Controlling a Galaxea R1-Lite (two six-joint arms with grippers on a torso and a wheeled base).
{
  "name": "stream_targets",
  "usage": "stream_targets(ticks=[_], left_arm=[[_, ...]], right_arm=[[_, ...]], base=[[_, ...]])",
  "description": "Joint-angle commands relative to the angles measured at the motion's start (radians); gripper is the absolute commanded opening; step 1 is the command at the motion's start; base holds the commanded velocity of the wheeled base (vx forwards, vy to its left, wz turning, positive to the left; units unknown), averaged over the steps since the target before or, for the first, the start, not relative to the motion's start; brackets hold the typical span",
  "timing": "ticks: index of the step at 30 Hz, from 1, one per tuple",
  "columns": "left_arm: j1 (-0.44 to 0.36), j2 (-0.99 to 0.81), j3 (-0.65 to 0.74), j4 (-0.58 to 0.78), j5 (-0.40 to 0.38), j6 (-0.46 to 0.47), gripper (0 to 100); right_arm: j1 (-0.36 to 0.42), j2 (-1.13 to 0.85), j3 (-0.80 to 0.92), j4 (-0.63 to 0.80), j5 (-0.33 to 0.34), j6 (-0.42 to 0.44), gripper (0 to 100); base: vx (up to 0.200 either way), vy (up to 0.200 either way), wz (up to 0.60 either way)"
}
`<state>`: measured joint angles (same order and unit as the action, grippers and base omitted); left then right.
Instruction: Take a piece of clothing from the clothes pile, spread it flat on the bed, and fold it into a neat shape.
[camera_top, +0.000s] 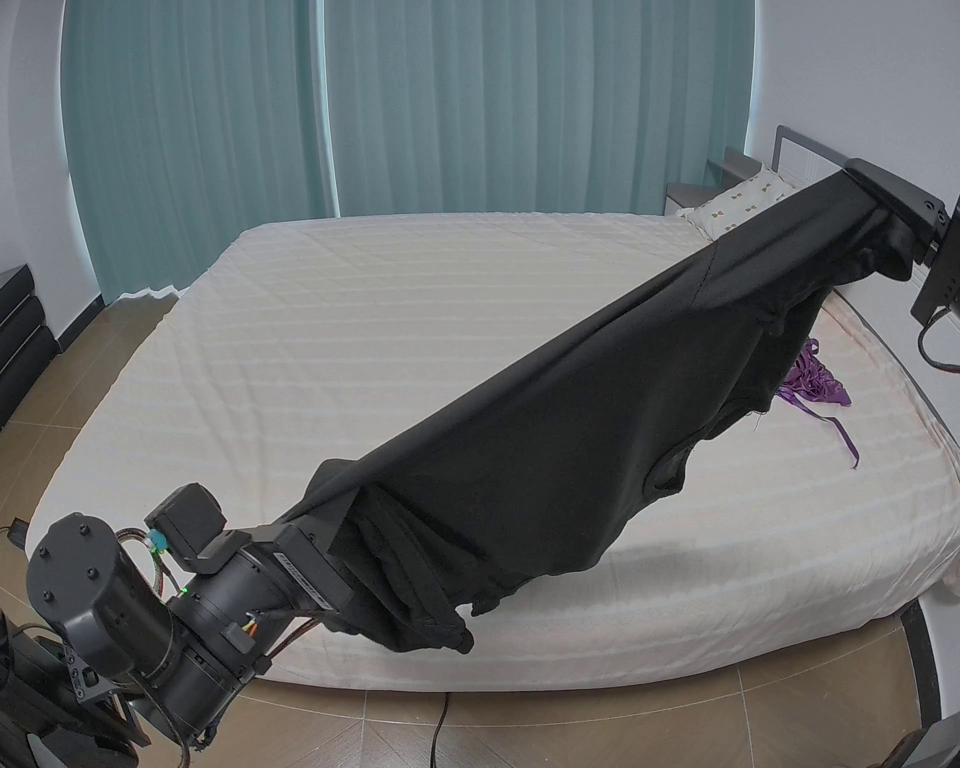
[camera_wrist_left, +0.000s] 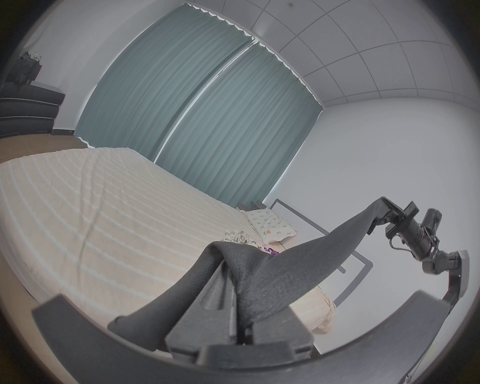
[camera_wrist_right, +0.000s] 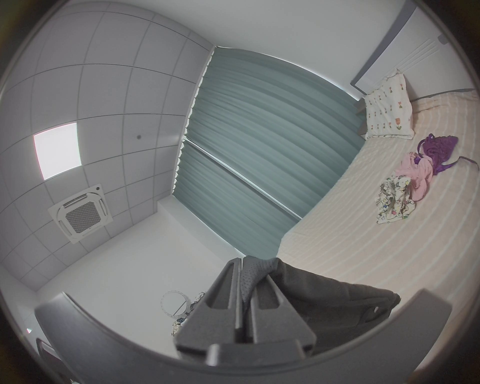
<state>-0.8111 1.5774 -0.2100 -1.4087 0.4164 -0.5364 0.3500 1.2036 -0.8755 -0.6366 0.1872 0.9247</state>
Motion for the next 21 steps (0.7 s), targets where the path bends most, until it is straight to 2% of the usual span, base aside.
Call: stream_targets(ticks=[1,7,8,10,18,21], left_arm=[[-0.031,0.052,-0.014,0.024,0.001,-0.011,0],[0.003,0.136,-0.052,0.04,0.001,-0.053,0],[0.052,0.208,-0.089,0.042,0.001,-0.083,0],[0.082,0.245,-0.112,0.042,-0.005,-0.111,0],[0.162,0.326,-0.203,0.048,-0.024,-0.114,0],[0.185,0.334,-0.256,0.097,-0.05,-0.114,0]], right_arm=[[-0.031,-0.001,-0.137,0.123,0.001,0.0,0],[-0.032,0.073,-0.128,0.14,-0.009,0.0,0],[-0.036,0.16,-0.125,0.127,-0.018,-0.001,0],[-0.043,0.212,-0.126,0.12,-0.022,0.0,0],[-0.054,0.372,-0.126,-0.012,-0.055,-0.003,0],[-0.065,0.432,-0.126,-0.071,-0.074,-0.003,0]], base=[[0.0,0.0,0.0],[0.0,0.0,0.0],[0.0,0.0,0.0],[0.2,0.0,0.0],[0.2,0.0,0.0],[0.2,0.0,0.0]])
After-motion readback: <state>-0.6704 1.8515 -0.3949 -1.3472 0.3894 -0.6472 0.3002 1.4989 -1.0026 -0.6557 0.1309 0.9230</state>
